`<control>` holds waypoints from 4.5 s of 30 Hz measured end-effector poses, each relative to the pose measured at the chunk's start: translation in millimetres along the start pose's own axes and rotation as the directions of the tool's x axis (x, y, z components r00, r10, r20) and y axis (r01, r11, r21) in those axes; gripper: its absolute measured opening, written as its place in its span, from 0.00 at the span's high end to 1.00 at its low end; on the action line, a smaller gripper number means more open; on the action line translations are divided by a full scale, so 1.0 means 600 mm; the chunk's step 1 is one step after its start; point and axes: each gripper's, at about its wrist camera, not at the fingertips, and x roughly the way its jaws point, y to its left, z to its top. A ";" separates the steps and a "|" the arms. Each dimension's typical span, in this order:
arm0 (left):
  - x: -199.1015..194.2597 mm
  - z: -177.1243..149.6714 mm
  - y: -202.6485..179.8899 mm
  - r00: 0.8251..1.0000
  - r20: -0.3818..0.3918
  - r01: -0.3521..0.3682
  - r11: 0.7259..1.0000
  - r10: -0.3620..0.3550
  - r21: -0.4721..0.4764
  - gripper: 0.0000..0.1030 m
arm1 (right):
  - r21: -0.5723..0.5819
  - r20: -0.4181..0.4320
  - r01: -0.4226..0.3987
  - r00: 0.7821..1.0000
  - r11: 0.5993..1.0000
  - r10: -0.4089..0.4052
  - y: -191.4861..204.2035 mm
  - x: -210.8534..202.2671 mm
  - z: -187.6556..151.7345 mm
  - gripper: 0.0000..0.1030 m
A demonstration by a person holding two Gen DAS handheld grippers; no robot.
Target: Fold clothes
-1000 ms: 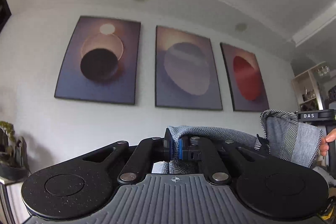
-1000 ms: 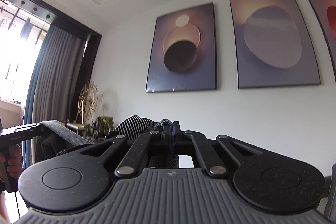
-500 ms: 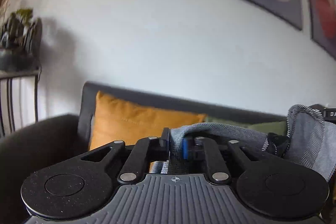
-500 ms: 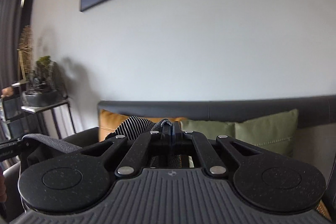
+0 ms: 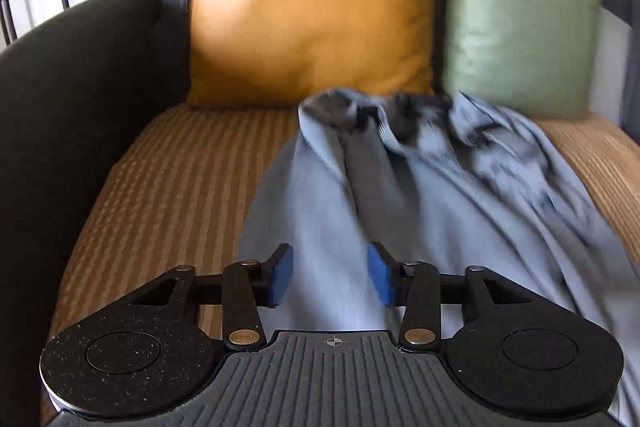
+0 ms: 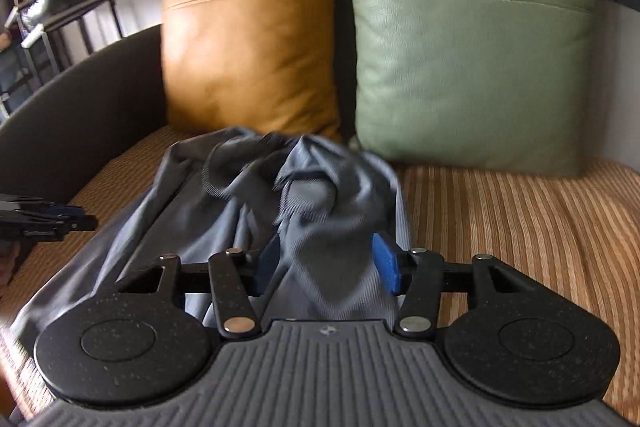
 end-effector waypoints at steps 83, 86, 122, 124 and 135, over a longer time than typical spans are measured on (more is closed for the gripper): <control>0.071 0.032 -0.026 0.997 0.042 -0.052 0.972 0.064 -0.229 0.30 | -0.208 0.023 0.251 0.968 0.945 -0.251 -0.121 0.046 0.006 0.36; 0.127 0.054 -0.014 0.997 0.018 -0.073 0.967 0.080 -0.243 0.30 | -0.231 -0.008 0.176 0.983 0.957 -0.183 -0.087 0.112 0.010 0.36; -0.121 0.013 0.209 0.917 0.158 -0.297 0.892 0.366 -0.341 0.96 | -0.015 0.025 -0.138 0.990 0.990 0.138 -0.008 -0.067 0.078 0.95; -0.107 -0.010 0.205 0.937 0.064 -0.311 0.906 0.342 -0.288 0.91 | -0.012 -0.024 -0.141 0.990 0.990 0.140 0.005 -0.064 0.061 0.95; -0.199 -0.030 0.020 0.961 0.217 -0.199 0.974 0.172 0.110 0.41 | -0.047 0.002 -0.203 0.979 0.978 0.203 0.081 -0.114 0.098 0.95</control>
